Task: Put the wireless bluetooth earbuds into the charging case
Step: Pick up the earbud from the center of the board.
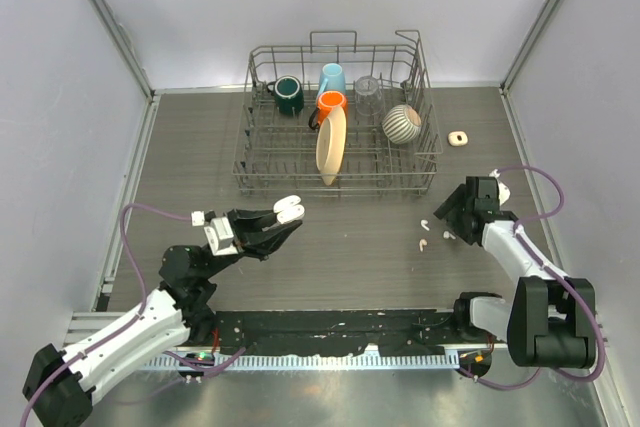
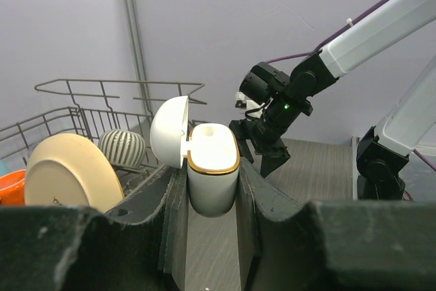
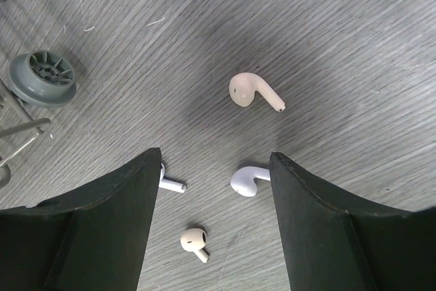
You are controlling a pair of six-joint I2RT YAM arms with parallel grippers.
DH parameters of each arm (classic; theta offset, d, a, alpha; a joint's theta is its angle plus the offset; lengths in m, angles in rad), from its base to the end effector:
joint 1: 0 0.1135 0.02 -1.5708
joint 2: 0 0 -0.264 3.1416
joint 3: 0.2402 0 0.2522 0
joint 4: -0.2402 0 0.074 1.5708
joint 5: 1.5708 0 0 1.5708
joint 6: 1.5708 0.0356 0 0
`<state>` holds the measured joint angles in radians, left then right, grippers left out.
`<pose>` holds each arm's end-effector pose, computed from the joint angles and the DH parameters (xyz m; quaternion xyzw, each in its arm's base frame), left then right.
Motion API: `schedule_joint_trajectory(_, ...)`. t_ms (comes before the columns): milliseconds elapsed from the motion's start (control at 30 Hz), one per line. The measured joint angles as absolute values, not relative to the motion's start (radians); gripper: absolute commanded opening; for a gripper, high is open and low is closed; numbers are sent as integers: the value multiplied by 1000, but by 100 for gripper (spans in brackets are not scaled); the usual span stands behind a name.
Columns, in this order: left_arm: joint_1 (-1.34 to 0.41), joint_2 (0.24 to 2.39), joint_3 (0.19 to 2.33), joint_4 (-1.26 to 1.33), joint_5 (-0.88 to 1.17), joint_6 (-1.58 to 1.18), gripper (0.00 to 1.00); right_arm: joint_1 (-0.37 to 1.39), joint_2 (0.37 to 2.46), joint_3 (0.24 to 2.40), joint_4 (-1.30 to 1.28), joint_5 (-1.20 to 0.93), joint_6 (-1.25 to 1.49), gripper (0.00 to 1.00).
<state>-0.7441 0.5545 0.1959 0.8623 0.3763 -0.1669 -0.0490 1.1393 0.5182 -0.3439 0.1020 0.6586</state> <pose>0.0940 -0.1043 0.2744 0.2966 0.4331 -0.4575 0.7177 0.2056 -0.0137 0.1696 0.3445 0.8889 0.0430 0.2988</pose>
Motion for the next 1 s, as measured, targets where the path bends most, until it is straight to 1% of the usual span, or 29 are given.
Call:
schedule_joint_trajectory(433, -744, 569, 198, 862, 382, -167, 0, -97, 1184, 487, -233, 72, 630, 69)
schedule_joint_trajectory(700, -744, 569, 206, 858, 385, -167, 0, -102, 1171, 463, -187, 54, 632, 64)
schedule_joint_trajectory(1000, -744, 562, 207, 850, 385, -167, 0, -104, 1102, 432, -242, 40, 678, 62)
